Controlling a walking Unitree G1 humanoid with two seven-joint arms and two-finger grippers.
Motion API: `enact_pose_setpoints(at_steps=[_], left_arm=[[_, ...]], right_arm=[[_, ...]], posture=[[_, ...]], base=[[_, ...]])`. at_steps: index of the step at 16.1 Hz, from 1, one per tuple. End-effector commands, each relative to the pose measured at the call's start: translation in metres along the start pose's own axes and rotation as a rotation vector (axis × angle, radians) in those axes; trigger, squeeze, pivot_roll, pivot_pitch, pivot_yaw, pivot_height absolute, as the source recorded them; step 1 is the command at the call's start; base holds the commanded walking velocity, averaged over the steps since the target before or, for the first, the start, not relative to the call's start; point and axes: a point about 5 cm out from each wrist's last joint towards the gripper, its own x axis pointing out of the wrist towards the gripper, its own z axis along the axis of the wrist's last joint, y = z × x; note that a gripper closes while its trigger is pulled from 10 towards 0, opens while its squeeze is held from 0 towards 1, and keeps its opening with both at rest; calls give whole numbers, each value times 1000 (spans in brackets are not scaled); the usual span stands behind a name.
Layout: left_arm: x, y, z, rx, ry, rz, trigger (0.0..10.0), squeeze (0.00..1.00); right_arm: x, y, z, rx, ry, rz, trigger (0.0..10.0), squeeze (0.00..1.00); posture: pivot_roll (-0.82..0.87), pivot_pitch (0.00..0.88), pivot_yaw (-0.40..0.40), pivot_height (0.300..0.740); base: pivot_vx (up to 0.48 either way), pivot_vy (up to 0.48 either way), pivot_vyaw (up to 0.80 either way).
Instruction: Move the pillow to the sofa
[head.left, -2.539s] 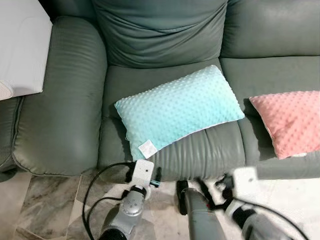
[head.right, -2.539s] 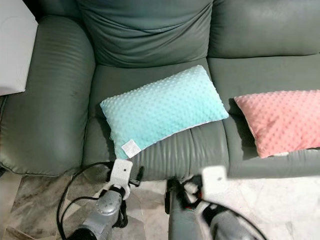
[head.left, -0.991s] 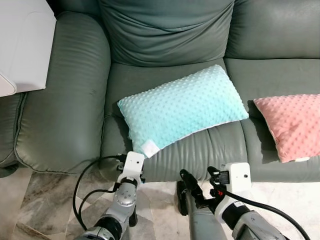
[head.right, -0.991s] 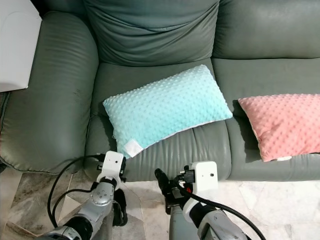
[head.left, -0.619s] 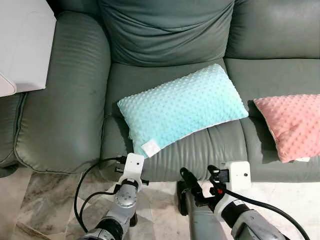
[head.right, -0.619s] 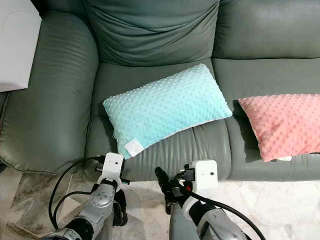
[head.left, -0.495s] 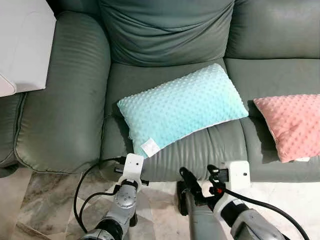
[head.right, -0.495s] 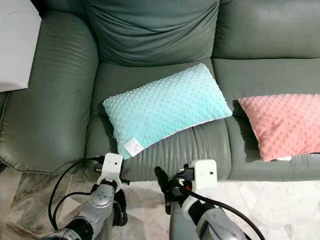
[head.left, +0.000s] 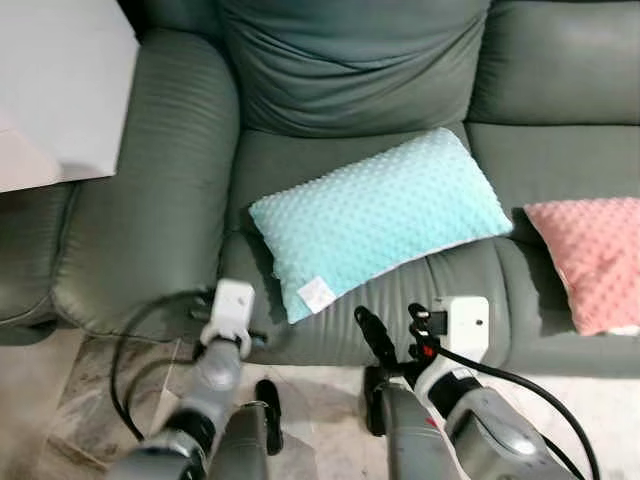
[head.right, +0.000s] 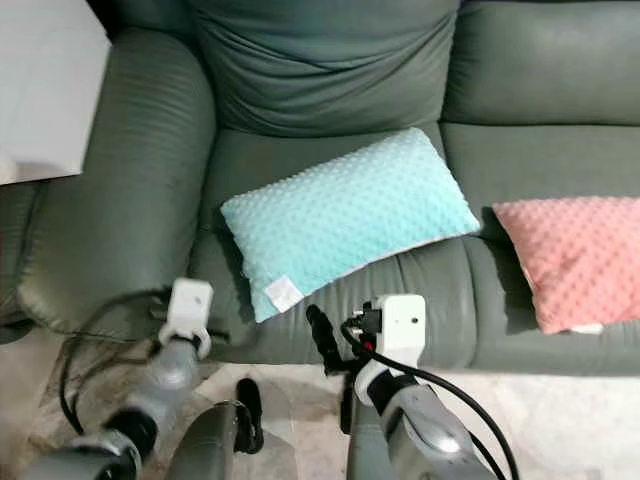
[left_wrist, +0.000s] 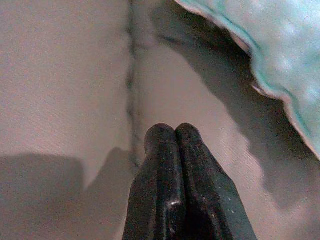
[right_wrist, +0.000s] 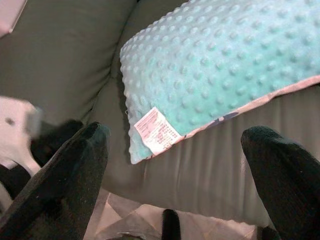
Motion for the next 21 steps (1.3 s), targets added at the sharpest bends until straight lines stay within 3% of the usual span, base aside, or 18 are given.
enact_pose_setpoints(at_steps=[1,2,3,4,5,11,14,21], left_arm=[[-9,3,-22,2,85,-4,0,0],[-6,7,-21,27,100,-14,0,0],[-4,9,-17,-17,91,-48,10000,0],[-3,11,-14,-47,75,-55,10000,357],[-2,13,-12,-78,57,-66,10000,1000],[-15,28,-17,-210,-21,-165,10000,1000],[-19,30,-13,-275,-56,-177,10000,1000],[-24,31,-12,-331,-32,-222,10000,1000]], right_arm=[[-1,-2,-9,8,29,-25,10000,0],[4,-5,-9,2,18,-47,10000,0],[8,-11,-10,-17,16,-77,10000,0],[11,-17,-11,-36,14,-107,10000,0],[14,-23,-12,-50,11,-136,10000,0],[35,-54,-12,-108,-16,-220,10000,0],[43,-61,-10,-143,-33,-231,10000,0],[55,-83,6,-211,-87,-273,10000,0]], posture=[[-260,360,110,740],[-249,345,117,740],[-230,327,123,740],[-217,313,127,740],[-207,292,131,740],[-162,161,138,740],[-165,97,127,740],[-182,0,99,740]], base=[[0,0,0],[0,0,0],[0,0,0],[0,0,0],[0,0,0],[0,0,0],[0,0,0],[0,0,0]])
